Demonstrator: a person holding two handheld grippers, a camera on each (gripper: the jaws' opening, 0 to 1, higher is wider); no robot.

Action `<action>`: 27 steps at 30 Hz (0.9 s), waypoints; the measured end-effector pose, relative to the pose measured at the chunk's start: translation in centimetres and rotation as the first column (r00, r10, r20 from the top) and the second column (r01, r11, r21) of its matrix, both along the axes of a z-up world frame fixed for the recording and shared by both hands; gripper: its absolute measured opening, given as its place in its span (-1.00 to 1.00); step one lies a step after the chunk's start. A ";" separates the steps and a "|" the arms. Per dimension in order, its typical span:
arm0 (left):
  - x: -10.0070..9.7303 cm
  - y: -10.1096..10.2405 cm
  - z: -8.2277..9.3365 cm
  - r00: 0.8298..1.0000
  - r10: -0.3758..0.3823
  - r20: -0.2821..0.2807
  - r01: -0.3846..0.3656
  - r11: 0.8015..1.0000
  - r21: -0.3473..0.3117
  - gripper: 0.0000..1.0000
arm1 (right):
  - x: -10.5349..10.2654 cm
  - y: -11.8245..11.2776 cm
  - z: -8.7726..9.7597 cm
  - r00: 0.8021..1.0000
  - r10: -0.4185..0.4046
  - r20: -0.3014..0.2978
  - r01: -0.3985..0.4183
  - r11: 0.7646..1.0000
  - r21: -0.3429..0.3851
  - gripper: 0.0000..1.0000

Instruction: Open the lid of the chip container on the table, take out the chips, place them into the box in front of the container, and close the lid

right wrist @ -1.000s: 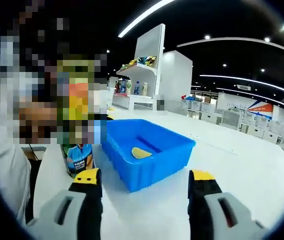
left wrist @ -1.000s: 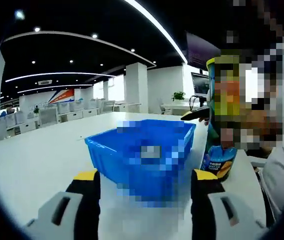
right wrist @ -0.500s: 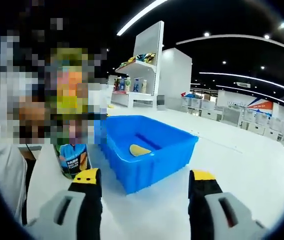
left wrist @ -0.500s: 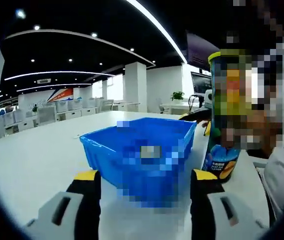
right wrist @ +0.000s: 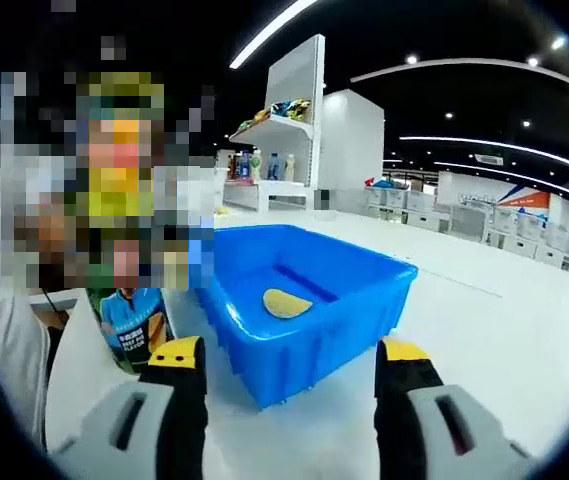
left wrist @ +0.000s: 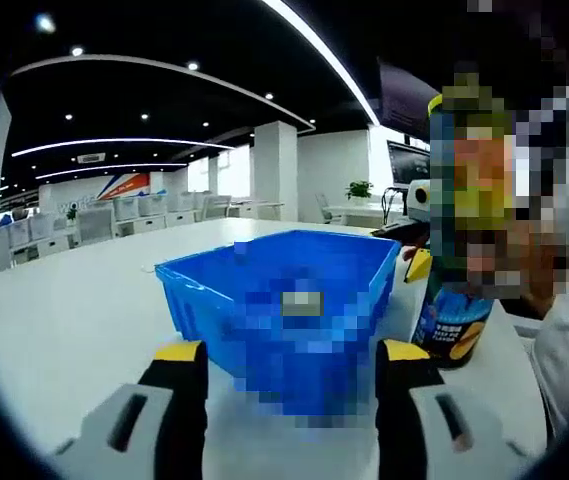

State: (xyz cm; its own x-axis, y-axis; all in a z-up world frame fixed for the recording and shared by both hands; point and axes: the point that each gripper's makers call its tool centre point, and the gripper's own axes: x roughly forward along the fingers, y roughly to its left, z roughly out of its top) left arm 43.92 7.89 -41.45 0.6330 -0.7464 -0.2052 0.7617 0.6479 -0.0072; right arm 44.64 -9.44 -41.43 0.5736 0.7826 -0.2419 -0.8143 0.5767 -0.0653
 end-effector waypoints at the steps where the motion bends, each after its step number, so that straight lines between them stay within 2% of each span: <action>1: 0.0 -0.1 0.0 1.000 -0.001 0.001 0.001 1.000 -0.003 0.36 | 0.0 0.2 -0.1 1.000 0.001 0.006 -0.001 1.000 -0.005 0.36; 14: 0.8 -0.1 -0.3 1.000 0.011 0.015 -0.011 1.000 0.009 0.26 | -0.1 1.8 -0.6 1.000 0.004 0.001 -0.004 1.000 -0.004 0.38; 18: 1.0 0.2 -0.4 1.000 0.024 0.005 -0.024 1.000 -0.001 0.18 | 0.3 1.7 -0.8 1.000 -0.026 0.010 0.026 1.000 -0.018 0.23; 27: 1.0 0.3 -0.5 1.000 0.029 0.008 -0.029 1.000 -0.002 0.12 | 0.1 1.3 -1.1 1.000 -0.029 -0.001 0.029 0.999 -0.027 0.09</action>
State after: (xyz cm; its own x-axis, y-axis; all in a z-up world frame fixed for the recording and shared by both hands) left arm 44.91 8.23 -41.98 0.6561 -0.7281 -0.1986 0.7425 0.6698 -0.0026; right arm 44.79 -8.15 -42.58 0.5954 0.7588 -0.2639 -0.7975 0.5980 -0.0799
